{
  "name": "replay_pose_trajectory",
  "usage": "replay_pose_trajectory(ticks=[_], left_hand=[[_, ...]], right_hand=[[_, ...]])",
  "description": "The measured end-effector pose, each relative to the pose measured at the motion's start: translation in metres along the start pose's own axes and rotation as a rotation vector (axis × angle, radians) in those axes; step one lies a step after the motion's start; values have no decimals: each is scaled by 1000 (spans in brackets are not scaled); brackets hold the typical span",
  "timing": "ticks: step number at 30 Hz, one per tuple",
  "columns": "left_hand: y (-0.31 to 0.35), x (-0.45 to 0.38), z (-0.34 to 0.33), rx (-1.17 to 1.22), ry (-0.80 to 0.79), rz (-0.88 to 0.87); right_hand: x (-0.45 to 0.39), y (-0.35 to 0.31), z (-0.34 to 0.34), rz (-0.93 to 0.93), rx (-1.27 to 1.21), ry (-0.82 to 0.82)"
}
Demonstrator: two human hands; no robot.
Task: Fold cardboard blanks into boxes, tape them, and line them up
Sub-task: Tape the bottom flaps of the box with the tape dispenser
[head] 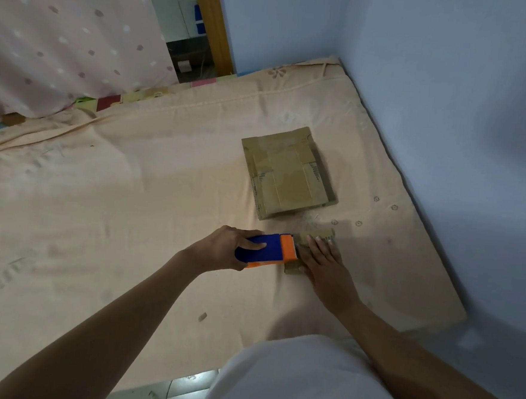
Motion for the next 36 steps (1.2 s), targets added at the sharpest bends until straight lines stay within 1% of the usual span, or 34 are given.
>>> replay_pose_trajectory(ticks=[20,25,33,36], left_hand=[[-2,-1,4,28,-14,-42],[-16,6,7,38,-15,-1],[-16,6,-2,12,-34,10],[-14,7,-3,9,-31,16]], right_hand=[[0,3,1,33,-33,-12],[-1,4,3,-4,-43,-32],[2,5,1,5,-61,-85],[2,4,6,4,-28,-85]])
Point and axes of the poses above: each hand's wrist, its own x-axis away from the middle knuckle, its own z-axis out of the back of the hand, y = z × x, the point moved 10 cm from there along -x, towards the middle knuckle, and after that the axes turned 2 degrees about -x, right-handed, at the moved point
